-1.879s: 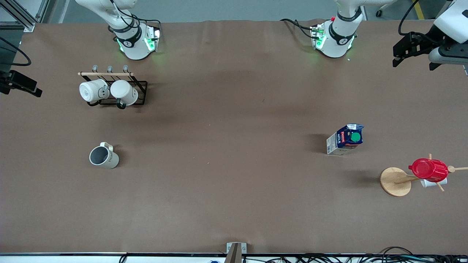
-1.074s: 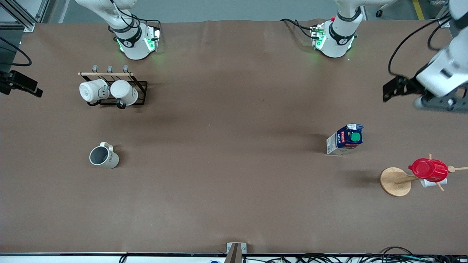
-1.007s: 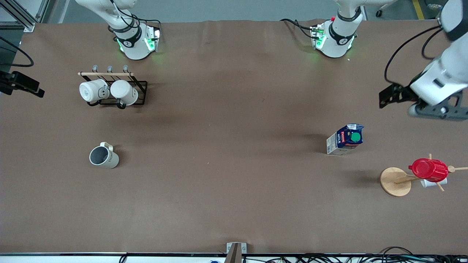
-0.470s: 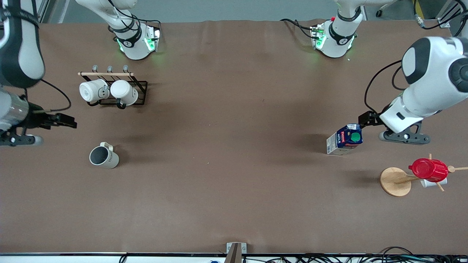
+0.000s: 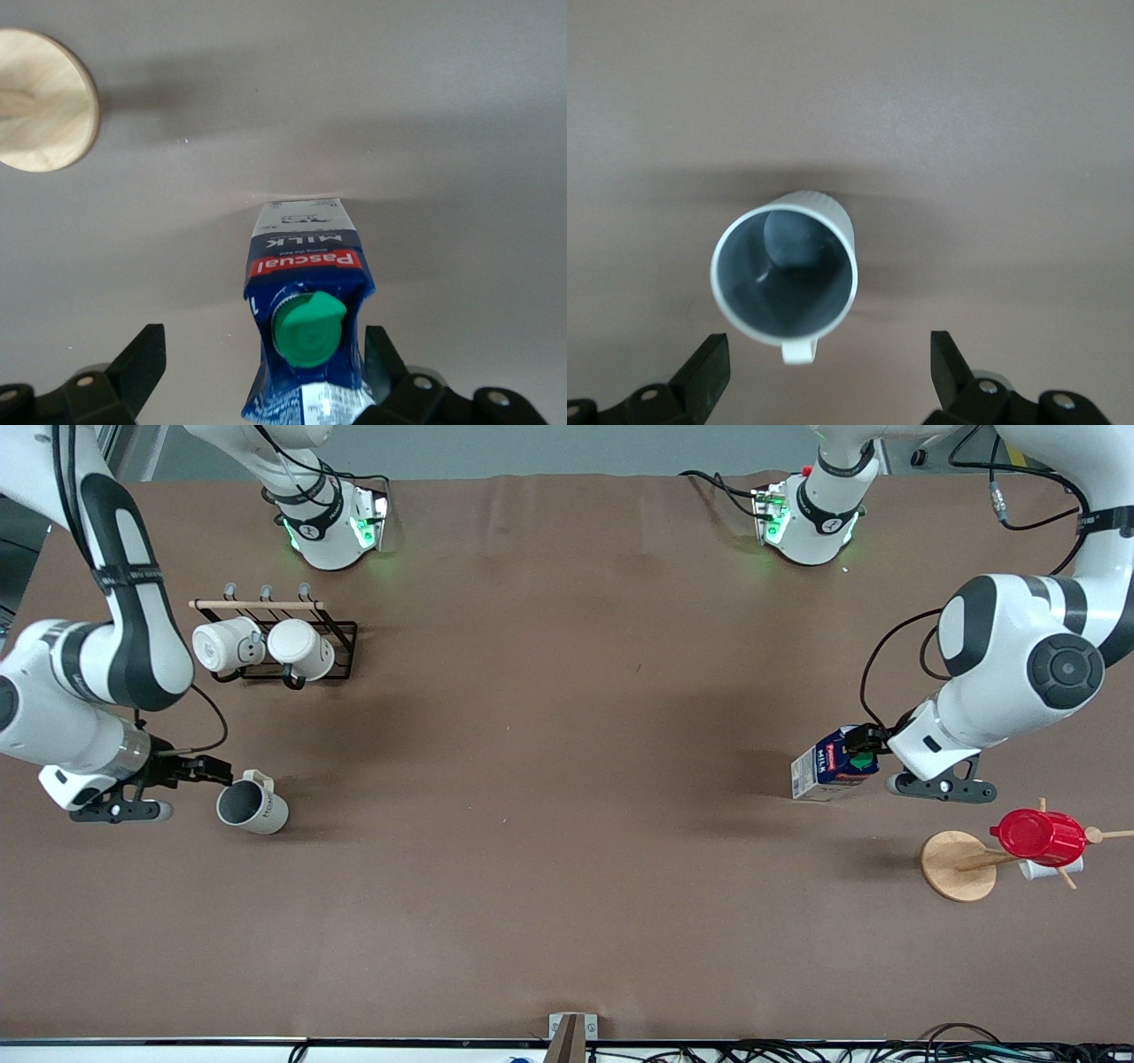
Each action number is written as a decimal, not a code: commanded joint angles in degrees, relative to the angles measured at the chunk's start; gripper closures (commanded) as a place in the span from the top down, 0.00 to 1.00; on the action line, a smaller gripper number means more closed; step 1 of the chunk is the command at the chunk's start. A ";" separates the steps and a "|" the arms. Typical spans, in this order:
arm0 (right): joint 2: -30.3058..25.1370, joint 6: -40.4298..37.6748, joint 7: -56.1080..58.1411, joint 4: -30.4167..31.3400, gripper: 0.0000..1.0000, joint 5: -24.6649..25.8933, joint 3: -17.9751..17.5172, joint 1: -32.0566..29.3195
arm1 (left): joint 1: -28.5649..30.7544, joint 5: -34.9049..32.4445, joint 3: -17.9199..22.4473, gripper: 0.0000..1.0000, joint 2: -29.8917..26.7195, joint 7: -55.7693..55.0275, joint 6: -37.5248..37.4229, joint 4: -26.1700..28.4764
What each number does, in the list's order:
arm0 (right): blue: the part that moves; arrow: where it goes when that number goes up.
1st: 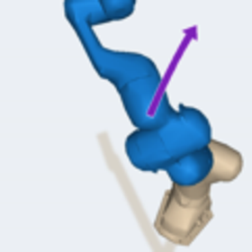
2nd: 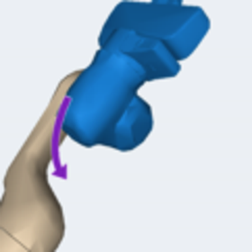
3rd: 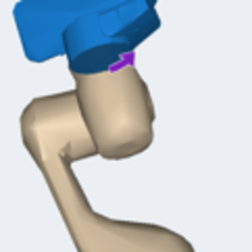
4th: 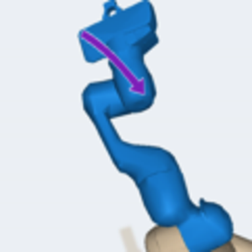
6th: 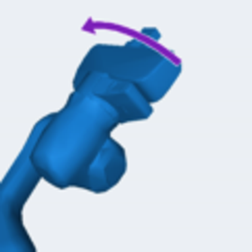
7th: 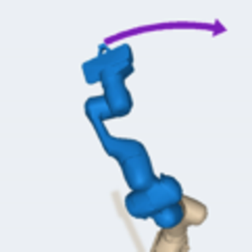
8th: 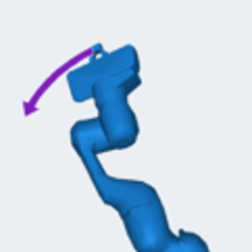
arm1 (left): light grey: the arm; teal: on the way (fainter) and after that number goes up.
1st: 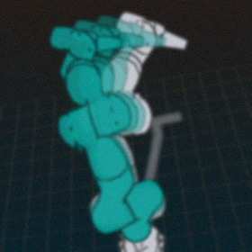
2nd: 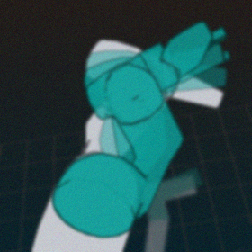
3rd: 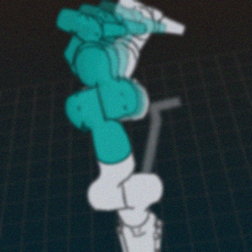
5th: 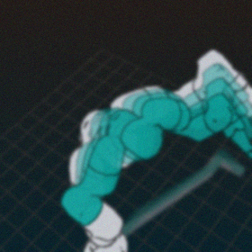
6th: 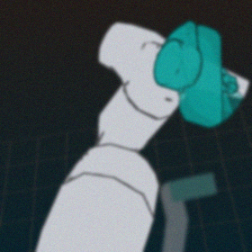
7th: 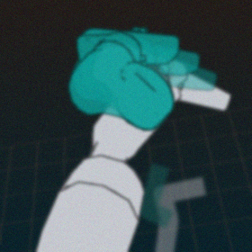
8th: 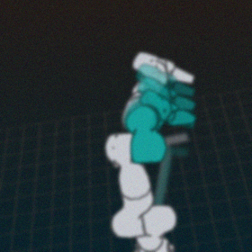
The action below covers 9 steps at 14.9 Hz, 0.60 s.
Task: Place cup and milk on table
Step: 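Grasp the white mug with the right gripper while the left gripper grasps the milk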
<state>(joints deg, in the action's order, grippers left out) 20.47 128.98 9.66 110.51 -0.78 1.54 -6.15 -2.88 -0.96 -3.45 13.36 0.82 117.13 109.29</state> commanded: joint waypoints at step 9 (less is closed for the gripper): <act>5.10 9.36 2.73 2.26 0.73 -0.27 -0.39 -0.26 | -0.29 2.28 -0.15 0.80 1.66 -1.00 1.43 1.45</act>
<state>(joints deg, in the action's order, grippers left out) 25.70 137.08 11.43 111.72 -0.79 1.45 -6.14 -3.02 0.20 -3.60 14.71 0.04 117.27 110.27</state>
